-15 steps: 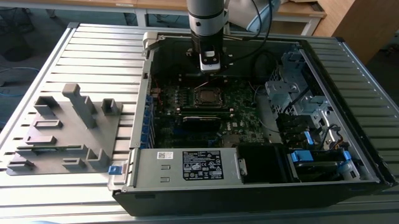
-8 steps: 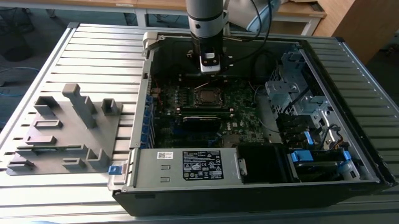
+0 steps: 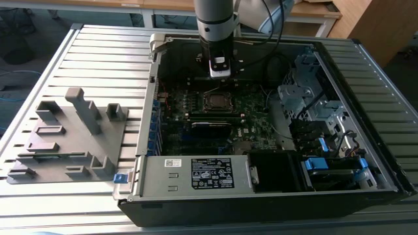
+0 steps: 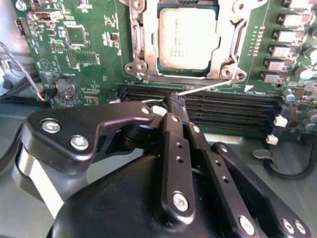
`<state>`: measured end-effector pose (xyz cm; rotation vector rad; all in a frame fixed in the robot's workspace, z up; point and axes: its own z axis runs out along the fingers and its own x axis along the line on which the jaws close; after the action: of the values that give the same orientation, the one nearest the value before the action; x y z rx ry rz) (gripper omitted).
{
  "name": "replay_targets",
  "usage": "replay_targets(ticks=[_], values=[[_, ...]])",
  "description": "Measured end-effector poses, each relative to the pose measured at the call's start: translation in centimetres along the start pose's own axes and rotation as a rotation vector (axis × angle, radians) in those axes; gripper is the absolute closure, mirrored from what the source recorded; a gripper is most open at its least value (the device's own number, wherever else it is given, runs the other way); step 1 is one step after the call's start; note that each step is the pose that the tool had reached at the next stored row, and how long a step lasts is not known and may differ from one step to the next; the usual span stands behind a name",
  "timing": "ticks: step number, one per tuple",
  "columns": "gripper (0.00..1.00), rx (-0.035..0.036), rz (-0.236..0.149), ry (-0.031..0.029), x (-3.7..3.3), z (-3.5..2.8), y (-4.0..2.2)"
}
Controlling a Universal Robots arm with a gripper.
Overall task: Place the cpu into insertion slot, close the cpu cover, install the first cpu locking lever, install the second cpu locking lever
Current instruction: 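Install the first cpu locking lever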
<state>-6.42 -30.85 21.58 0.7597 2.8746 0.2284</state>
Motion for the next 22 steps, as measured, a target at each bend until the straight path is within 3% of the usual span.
replay_targets(ticks=[4,22], values=[[0.89,-0.0045,-0.001,-0.0078,0.05,0.45,-0.09],[0.89,-0.0043,-0.002,-0.0097,0.21,1.01,-0.02]])
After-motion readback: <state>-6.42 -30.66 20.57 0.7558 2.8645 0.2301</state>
